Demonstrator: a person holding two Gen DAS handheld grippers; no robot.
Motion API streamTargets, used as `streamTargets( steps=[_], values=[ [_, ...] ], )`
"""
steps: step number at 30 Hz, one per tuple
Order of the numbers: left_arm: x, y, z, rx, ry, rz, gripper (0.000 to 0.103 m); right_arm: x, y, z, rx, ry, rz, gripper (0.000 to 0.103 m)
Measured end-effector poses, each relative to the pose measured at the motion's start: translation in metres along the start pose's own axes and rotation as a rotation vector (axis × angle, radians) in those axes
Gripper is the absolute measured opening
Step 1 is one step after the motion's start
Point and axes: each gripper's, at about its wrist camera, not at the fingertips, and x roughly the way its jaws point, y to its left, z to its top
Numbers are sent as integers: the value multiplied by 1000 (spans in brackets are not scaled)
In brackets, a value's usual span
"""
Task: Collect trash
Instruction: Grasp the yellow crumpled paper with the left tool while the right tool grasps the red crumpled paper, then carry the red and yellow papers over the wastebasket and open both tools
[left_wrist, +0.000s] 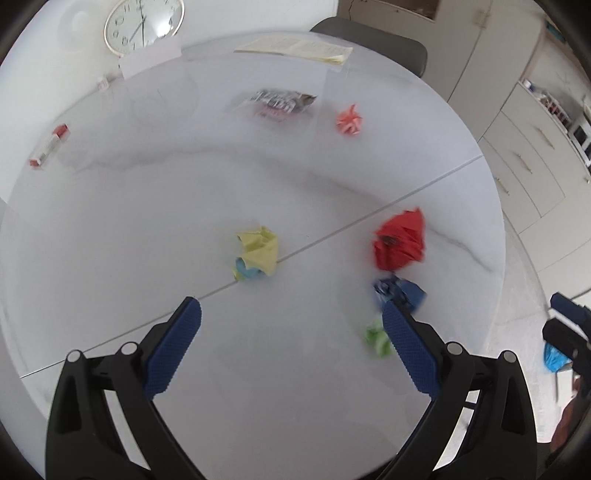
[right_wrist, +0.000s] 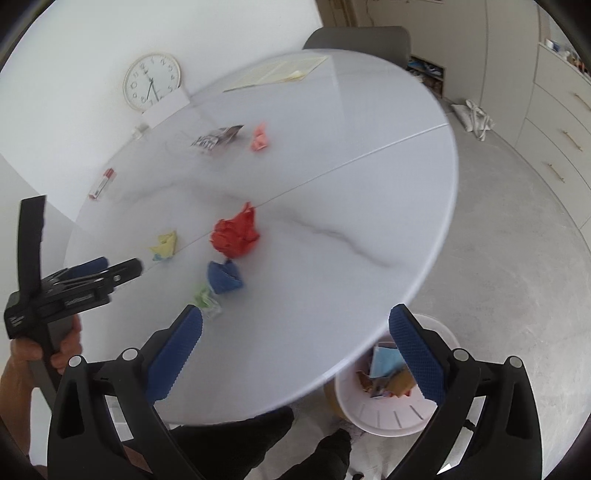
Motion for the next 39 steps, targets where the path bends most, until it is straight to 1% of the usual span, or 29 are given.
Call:
streamTargets(
  steps=[2,4,7,9,10,12,15,19,22,24,25,26,28,30,33,37,39],
  values=[
    [19,11,8,-25,27,-15,90,16,15,7,-3,15,-8,100],
    [39,16,13,-28,52,-21,86,28,25,13,3,22,-15,100],
    [63,17,19,2,94,-13,67,43,35,21,17,30,-22,100],
    [73,18,20,15,116,-17,50,52,41,26,18,31,-33,100],
    [76,21,20,9,123,-24,47,56,44,28,16,32,-38,100],
    [76,25,22,-8,110,-37,37,63,49,31,12,32,-42,100],
    [75,27,24,-15,123,-72,36,77,60,40,-16,31,-52,100],
    [69,32,25,-13,111,-76,36,108,75,53,-72,56,-73,100],
    [55,35,24,-16,93,-87,36,133,83,60,-104,93,-89,87],
    [45,45,26,-15,79,-89,36,144,85,61,-114,120,-96,65],
    [37,50,24,-15,70,-85,36,149,85,62,-113,134,-95,59],
    [29,52,23,-15,60,-80,36,152,85,62,-106,142,-89,48],
    [17,56,23,-15,45,-71,36,151,83,63,-85,138,-61,44],
    [2,57,21,-13,17,-60,36,143,81,64,-67,117,-25,42],
    [-26,50,15,-5,-31,-46,36,119,72,66,-32,72,28,42],
    [-65,30,1,38,-76,-85,36,59,46,52,24,-17,52,42],
    [-74,14,-5,70,-80,-106,36,24,26,35,49,-53,32,42]
  ],
)
